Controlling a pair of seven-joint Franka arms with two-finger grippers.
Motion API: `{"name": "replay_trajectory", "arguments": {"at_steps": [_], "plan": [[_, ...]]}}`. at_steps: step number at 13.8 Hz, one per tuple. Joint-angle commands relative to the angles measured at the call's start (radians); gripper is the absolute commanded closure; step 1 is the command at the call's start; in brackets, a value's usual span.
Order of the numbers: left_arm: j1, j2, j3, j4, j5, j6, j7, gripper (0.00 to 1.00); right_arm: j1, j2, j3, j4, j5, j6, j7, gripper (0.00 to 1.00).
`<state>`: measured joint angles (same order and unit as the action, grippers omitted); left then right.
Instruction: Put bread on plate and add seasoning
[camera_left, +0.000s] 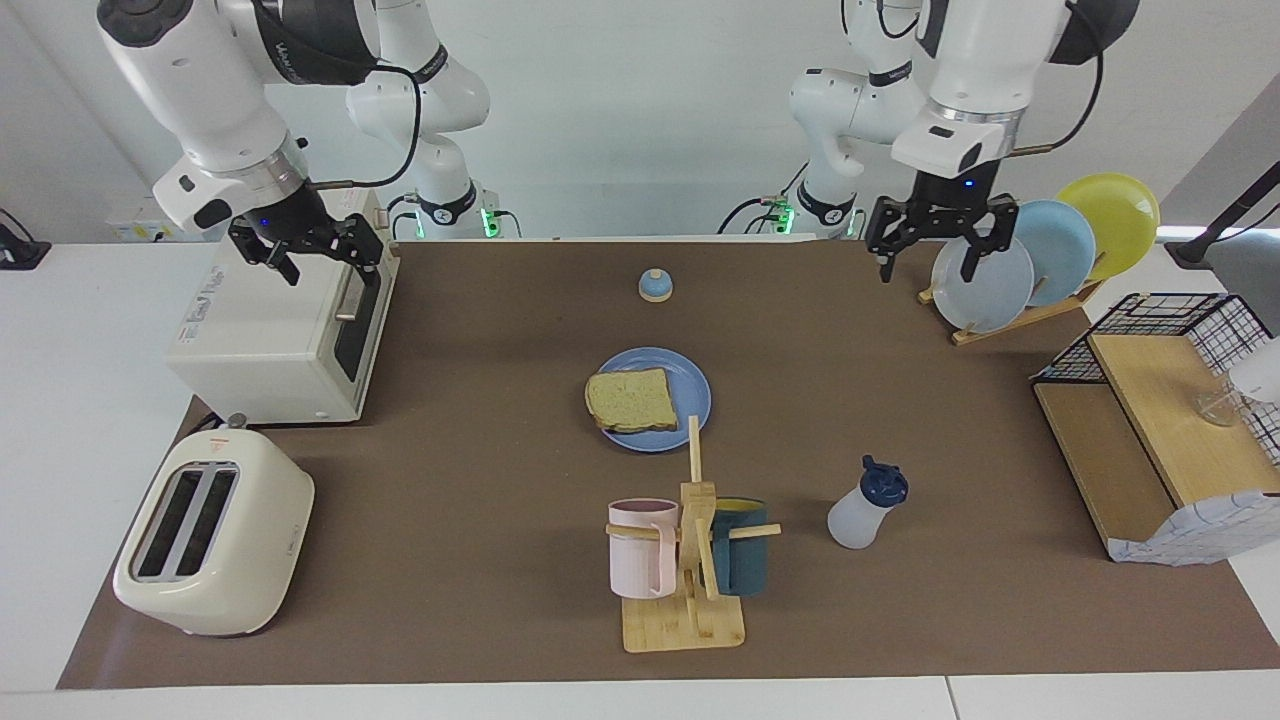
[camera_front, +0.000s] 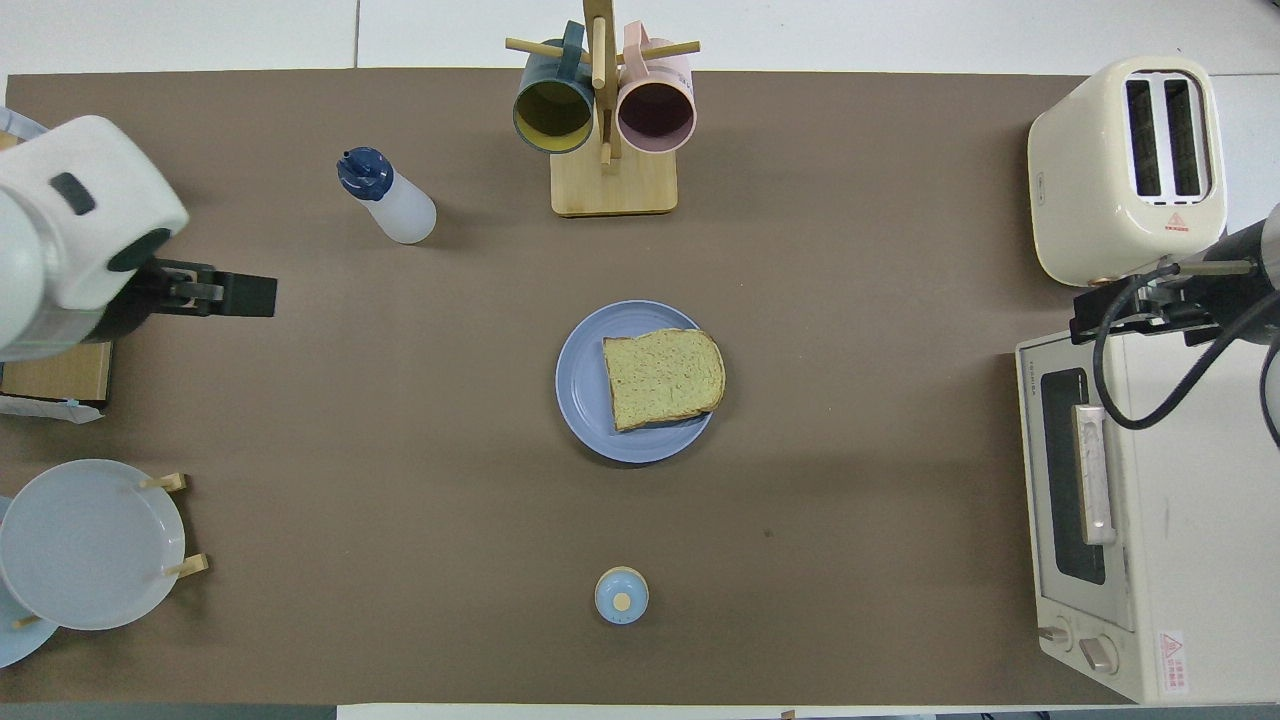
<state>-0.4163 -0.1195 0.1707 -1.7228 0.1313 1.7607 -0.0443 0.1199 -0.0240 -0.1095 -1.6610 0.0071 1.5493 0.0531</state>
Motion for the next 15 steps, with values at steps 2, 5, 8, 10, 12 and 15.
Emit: {"name": "replay_trajectory", "arguments": {"at_steps": [2, 5, 8, 10, 12, 15], "plan": [[0.169, -0.038, -0.002, -0.047, -0.045, -0.046, 0.269, 0.00, -0.013, -0.016, 0.007, -0.019, 0.017, 0.006, 0.010, 0.00], [0.185, -0.045, -0.008, -0.050, -0.053, -0.053, 0.284, 0.00, -0.013, -0.016, 0.005, -0.019, 0.017, 0.006, 0.010, 0.00], [0.180, -0.045, -0.008, -0.040, -0.050, -0.043, 0.284, 0.00, -0.013, -0.016, 0.007, -0.019, 0.017, 0.006, 0.010, 0.00], [0.180, -0.051, -0.011, -0.034, -0.047, -0.029, 0.282, 0.00, -0.013, -0.016, 0.007, -0.019, 0.017, 0.005, 0.010, 0.00], [0.191, -0.061, -0.014, -0.027, -0.042, -0.011, 0.281, 0.00, -0.013, -0.016, 0.007, -0.020, 0.017, 0.006, 0.010, 0.00], [0.266, -0.052, -0.037, -0.009, -0.053, -0.035, 0.251, 0.00, -0.013, -0.016, 0.005, -0.019, 0.017, 0.006, 0.010, 0.00]]}}
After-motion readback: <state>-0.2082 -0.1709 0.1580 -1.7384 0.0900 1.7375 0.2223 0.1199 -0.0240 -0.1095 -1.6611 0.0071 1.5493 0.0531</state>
